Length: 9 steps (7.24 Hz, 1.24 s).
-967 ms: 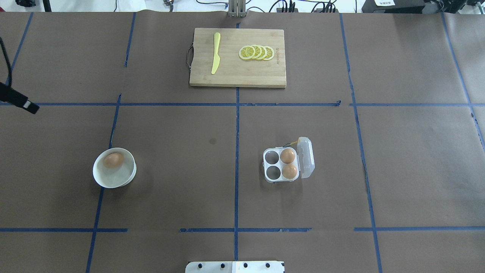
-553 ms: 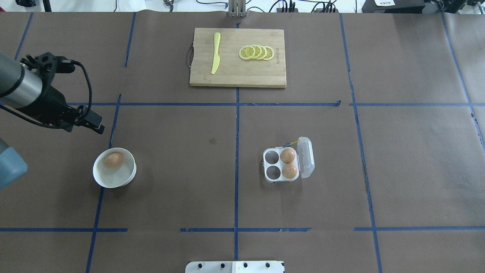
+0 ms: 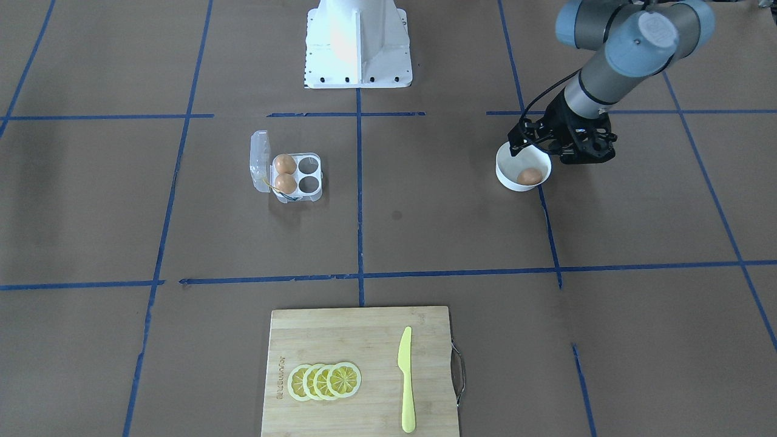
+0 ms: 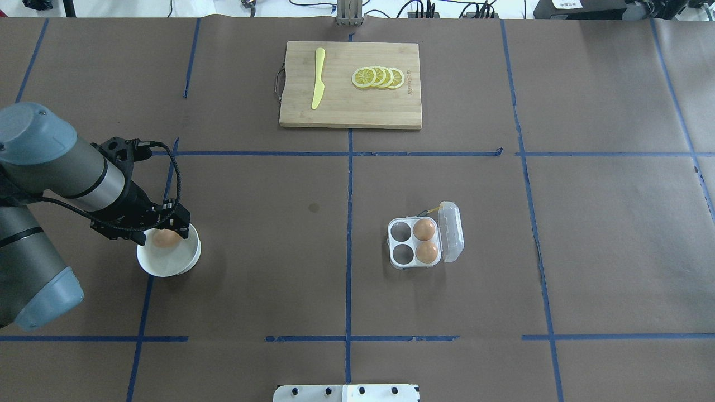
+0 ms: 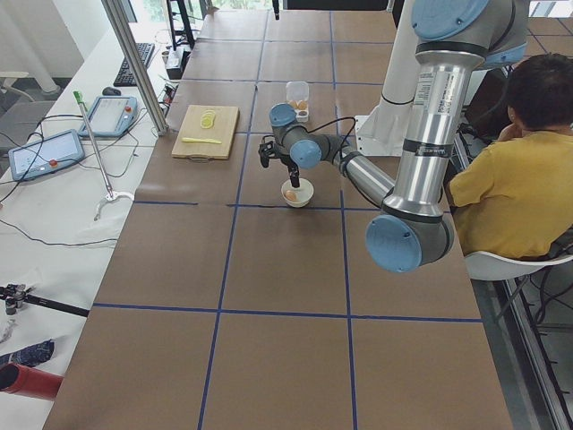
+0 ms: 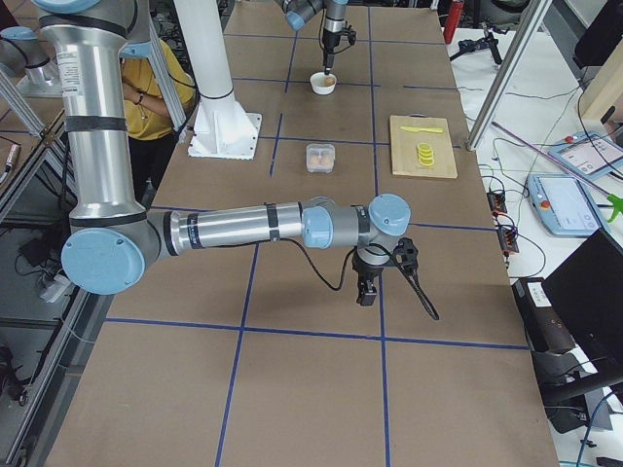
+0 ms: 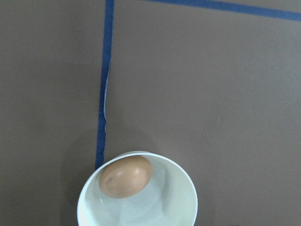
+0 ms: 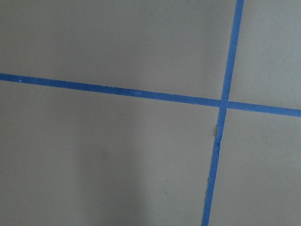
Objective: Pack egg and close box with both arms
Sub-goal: 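Move the left gripper down over the white bowl to the brown egg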
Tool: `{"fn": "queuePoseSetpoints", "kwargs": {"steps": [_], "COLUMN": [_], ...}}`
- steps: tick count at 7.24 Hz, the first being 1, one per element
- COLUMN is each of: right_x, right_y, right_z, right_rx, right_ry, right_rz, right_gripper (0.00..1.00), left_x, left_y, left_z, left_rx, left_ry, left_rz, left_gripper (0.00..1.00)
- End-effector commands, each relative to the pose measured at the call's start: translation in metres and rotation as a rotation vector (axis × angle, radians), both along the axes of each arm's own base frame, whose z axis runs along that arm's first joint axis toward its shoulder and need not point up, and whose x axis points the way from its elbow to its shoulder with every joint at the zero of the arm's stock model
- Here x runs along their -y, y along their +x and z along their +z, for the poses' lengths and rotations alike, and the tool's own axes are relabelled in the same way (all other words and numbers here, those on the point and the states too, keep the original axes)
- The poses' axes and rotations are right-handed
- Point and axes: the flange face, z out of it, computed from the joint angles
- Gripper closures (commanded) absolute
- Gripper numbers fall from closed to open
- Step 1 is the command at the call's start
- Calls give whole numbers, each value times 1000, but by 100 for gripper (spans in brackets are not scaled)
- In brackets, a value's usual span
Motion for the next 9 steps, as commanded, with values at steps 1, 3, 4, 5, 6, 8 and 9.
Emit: {"fn": "queuePoseSetpoints", "kwargs": {"steps": [1, 3, 4, 5, 6, 8, 9], "right_x": [-1, -1, -1, -1, -1, -1, -1], "right_y": [1, 0, 0, 0, 1, 1, 1], "right_z": [2, 3, 3, 3, 3, 4, 4], "right_rx": [0, -1, -1, -1, -1, -2, -3], "right_ry": [-3, -4, -4, -4, -5, -6, -7], "right_rz": [0, -1, -1, -1, 1, 0, 2], "right_gripper": [0, 0, 0, 0, 0, 0, 0], "left_x": [1, 3, 4, 4, 5, 6, 7], "left_y": [13, 14, 16, 16, 17, 19, 20], "left_z": [20, 28, 32, 32, 32, 34, 38], "left_rx": [3, 15, 21, 21, 22, 25, 31], "left_ry": [-10, -13, -17, -17, -18, -21, -26], "left_rz": [0, 0, 2, 2, 2, 2, 2], "left_gripper": [15, 20, 21, 21, 21, 21, 21]}}
